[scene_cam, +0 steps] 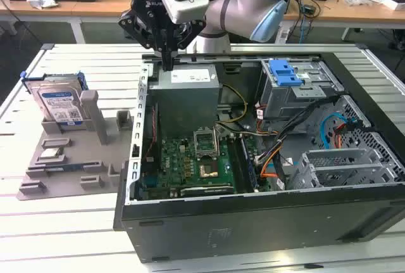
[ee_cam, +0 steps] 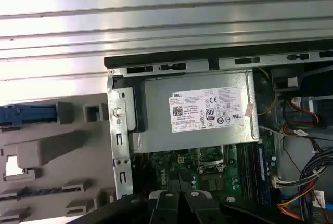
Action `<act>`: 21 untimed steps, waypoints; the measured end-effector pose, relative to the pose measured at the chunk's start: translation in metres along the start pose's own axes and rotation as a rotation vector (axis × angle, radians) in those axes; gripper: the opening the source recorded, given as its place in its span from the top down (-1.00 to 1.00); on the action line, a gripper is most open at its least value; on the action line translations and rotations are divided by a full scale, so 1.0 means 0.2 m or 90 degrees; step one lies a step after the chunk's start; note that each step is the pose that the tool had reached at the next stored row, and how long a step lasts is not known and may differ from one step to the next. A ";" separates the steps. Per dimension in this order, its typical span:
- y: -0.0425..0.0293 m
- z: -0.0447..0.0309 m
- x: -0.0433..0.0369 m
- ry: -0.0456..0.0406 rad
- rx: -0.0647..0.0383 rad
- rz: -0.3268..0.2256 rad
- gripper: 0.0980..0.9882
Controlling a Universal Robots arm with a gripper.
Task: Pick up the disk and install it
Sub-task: 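Reach for the disk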
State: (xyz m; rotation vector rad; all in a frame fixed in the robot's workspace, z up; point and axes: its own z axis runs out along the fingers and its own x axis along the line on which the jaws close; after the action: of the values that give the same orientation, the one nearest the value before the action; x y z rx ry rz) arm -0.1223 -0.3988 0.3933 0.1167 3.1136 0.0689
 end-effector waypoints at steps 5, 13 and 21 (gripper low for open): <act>-0.010 -0.004 0.133 0.0000 0.000 0.000 0.98; -0.020 -0.007 0.266 0.0000 0.000 0.000 0.98; -0.032 -0.012 0.432 0.0000 0.000 0.000 0.98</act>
State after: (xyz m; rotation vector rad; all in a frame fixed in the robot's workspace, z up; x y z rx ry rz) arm -0.2091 -0.3989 0.3933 0.1164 3.1137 0.0689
